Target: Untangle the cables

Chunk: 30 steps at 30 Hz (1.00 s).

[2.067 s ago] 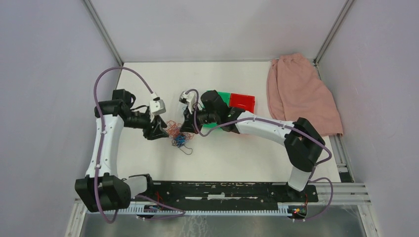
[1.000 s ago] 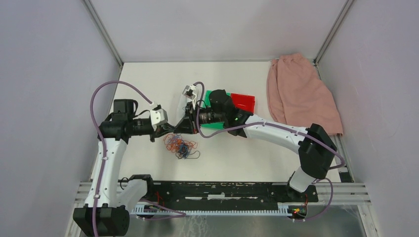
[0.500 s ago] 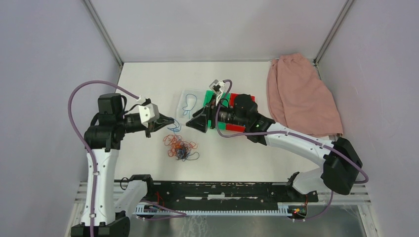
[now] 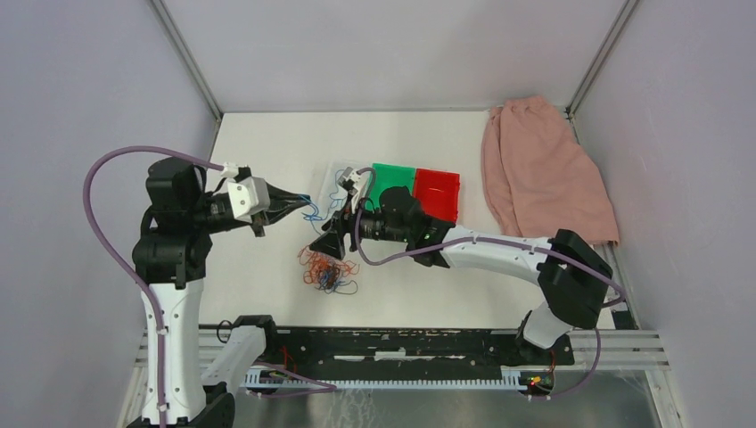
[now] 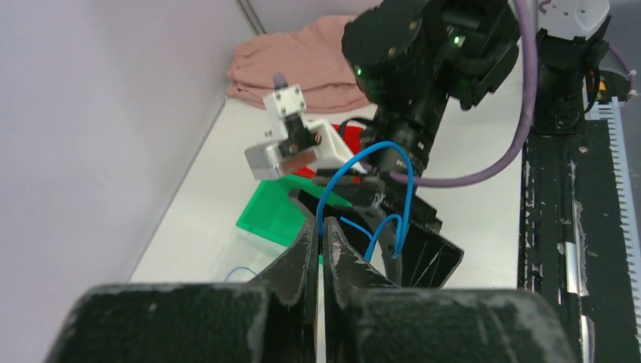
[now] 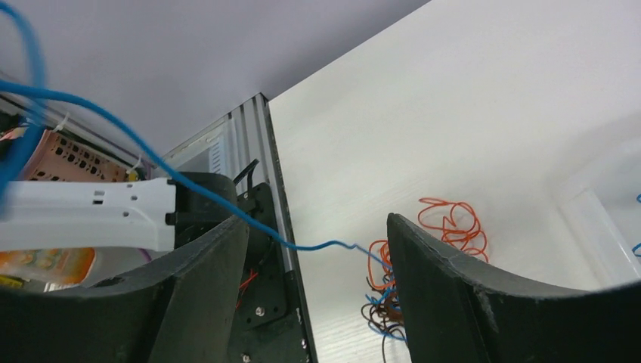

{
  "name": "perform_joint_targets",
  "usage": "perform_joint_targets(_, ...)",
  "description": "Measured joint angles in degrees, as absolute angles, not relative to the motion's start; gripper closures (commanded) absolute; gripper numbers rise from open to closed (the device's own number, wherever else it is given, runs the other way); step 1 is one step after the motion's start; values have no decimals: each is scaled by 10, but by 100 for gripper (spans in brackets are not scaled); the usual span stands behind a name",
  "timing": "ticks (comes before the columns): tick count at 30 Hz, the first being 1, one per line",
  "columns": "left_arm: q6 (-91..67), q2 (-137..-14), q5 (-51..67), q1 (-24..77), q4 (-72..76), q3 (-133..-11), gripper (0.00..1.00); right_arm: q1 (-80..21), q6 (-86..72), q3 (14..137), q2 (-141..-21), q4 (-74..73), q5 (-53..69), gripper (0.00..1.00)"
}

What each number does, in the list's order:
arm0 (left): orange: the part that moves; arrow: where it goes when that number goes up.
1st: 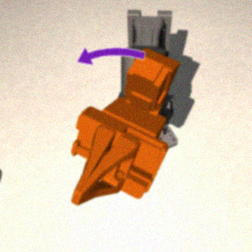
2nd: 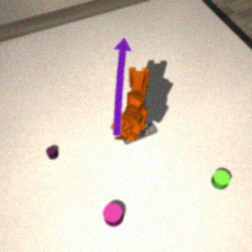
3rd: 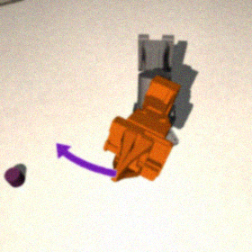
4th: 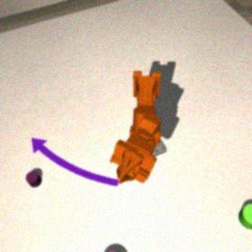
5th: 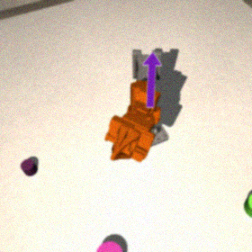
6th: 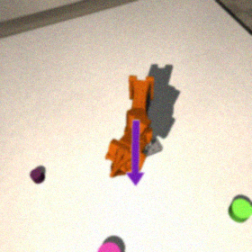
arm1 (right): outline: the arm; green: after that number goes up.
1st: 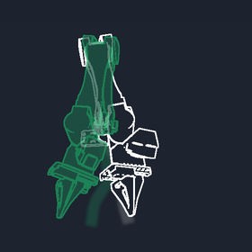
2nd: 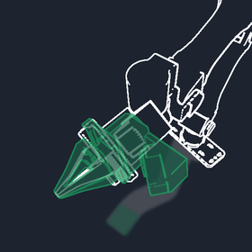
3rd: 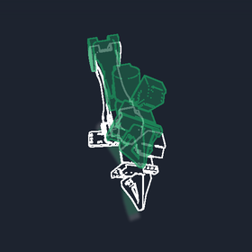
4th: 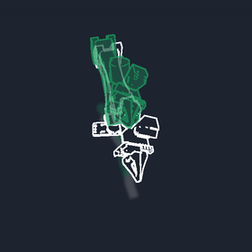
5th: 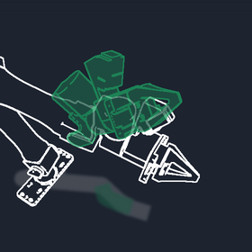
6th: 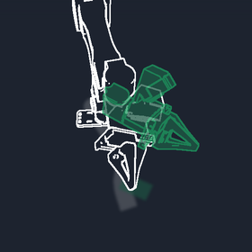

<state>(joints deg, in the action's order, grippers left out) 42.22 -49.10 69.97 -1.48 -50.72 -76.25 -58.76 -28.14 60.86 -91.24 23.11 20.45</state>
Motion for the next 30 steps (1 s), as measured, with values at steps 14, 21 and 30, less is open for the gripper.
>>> perform_joint_targets(14, 253, -485, 726, -15, -303, -827, 97, -592, -298, 638, -1000, 265, 165, 36)
perform_joint_targets(21, 173, -488, 726, -15, -190, -830, 97, -592, -313, 638, -1019, 276, 157, 36)
perform_joint_targets(30, 89, -513, 701, -15, -49, -851, 97, -592, -332, 607, -1045, 316, 149, 36)
